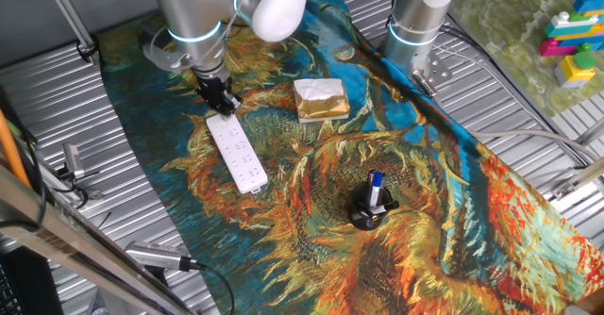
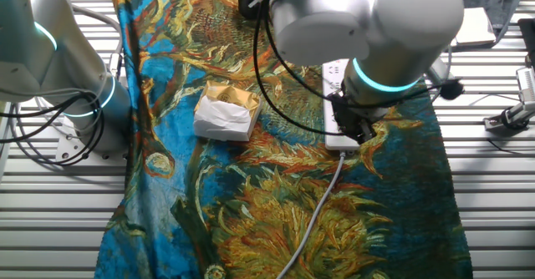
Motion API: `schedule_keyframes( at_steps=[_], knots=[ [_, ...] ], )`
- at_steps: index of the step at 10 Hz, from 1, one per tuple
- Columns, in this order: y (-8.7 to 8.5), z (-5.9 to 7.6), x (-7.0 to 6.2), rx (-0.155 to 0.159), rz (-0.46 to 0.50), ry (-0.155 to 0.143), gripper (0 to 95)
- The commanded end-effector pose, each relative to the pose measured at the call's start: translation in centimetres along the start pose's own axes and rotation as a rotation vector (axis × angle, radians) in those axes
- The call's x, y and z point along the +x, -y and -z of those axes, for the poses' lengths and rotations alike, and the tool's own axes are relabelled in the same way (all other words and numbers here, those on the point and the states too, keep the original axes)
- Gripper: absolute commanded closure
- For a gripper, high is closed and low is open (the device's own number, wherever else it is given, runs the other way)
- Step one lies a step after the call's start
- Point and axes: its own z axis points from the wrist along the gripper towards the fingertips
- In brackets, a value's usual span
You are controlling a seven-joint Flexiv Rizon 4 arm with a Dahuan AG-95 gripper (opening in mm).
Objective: Turn off the power strip by pressing the button
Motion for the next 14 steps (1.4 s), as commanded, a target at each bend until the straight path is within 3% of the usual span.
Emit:
schedule_keyframes(
  at_steps=[1,9,10,14],
  knots=[
    [-0.1,-0.3,-0.2,-0.026,-0.043,-0.026,95.0],
    [0.5,-1.3,-0.3,-0.059,-0.039,-0.017,95.0],
    [0.8,-1.0,-0.9,-0.074,-0.039,-0.017,95.0],
    [0.9,-0.9,-1.6,-0.086,-0.040,-0.012,95.0]
  ],
)
